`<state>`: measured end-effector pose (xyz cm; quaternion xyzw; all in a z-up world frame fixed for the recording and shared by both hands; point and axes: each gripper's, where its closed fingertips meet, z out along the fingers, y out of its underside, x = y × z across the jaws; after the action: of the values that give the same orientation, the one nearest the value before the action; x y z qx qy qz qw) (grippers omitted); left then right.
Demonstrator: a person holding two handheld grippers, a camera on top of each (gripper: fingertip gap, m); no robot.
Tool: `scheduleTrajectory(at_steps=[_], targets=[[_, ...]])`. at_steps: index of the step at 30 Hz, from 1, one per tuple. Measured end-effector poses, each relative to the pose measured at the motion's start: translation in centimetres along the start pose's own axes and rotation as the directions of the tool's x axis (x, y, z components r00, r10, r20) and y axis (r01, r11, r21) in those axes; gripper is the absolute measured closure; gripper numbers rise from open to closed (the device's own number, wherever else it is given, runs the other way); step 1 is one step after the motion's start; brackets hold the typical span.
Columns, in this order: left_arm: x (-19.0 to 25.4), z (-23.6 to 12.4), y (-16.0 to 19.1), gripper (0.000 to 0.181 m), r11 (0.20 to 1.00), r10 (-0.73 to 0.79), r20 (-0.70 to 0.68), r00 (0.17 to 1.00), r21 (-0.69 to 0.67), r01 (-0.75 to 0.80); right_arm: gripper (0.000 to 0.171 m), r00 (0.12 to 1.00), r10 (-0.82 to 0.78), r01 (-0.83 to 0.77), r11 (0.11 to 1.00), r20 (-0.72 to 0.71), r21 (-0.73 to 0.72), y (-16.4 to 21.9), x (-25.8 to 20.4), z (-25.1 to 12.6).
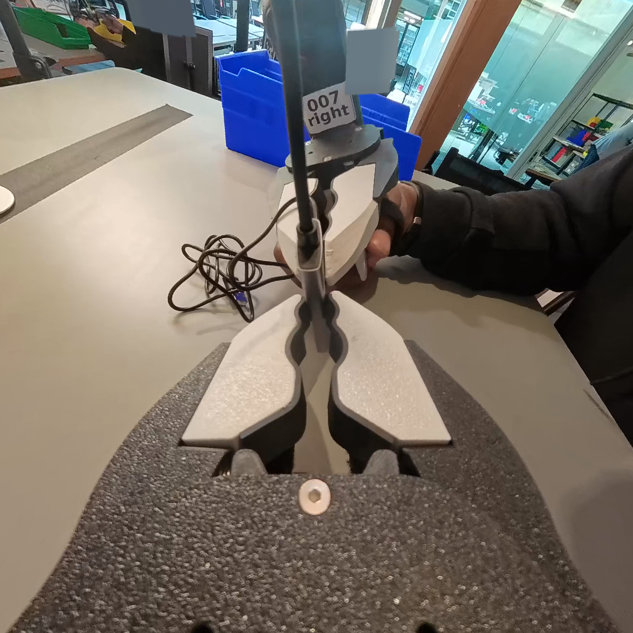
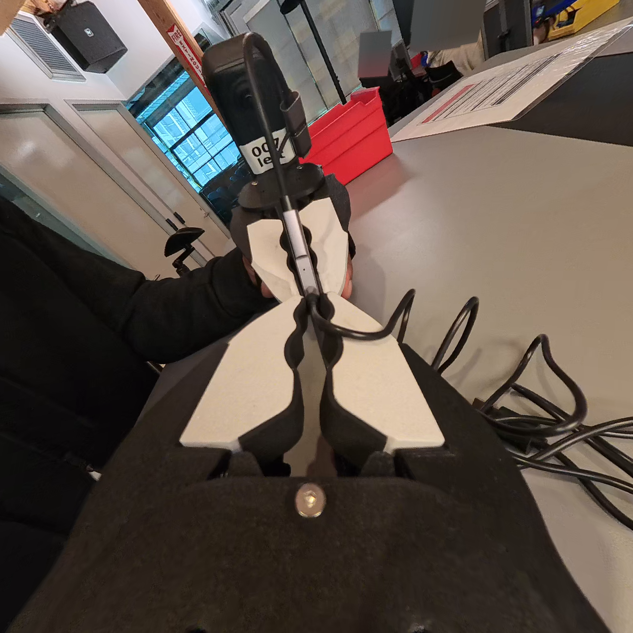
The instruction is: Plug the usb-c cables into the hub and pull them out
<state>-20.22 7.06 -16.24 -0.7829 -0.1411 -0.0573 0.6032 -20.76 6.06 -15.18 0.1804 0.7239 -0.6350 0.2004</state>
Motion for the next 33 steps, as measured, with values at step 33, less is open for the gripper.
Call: scheduleTrajectory(at_steps=[33], targets=[[-2.4, -1.8, -0.2, 0.148, 0.990, -0.127, 0.139, 0.982, 0.082, 0.116, 0.165, 0.907, 0.218, -0.247, 0.968, -0.361, -0.036, 1.9, 6.3, -0.2]])
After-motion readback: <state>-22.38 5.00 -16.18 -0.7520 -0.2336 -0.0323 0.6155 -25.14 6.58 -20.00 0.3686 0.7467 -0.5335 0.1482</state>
